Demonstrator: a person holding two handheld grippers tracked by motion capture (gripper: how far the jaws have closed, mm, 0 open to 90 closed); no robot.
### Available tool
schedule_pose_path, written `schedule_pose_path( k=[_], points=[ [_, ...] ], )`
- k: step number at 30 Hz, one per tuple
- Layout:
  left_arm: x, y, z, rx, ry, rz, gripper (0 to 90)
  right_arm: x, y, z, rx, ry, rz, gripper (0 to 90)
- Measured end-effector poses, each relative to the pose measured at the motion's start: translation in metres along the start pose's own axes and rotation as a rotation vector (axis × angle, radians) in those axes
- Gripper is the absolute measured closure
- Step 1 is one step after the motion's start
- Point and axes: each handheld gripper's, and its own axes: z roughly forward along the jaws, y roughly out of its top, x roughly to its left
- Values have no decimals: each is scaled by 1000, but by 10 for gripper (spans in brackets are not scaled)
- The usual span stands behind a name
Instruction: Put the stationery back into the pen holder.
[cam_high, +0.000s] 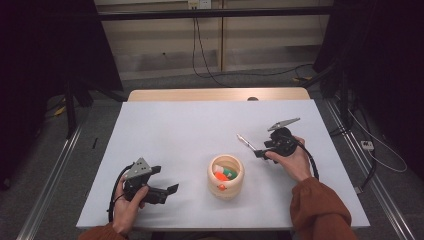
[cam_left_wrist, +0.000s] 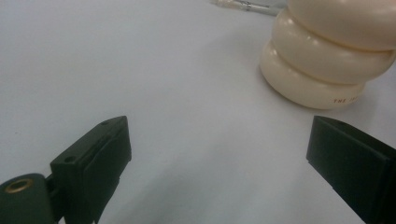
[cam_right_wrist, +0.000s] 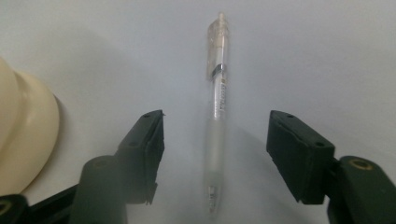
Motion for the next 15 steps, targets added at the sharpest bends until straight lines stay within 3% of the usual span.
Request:
schedule_pose_path(
  k=[15],
  points=[
    [0,0,0,3,-3,0,63,-2,17,9,146,-7,-42,496]
  ],
)
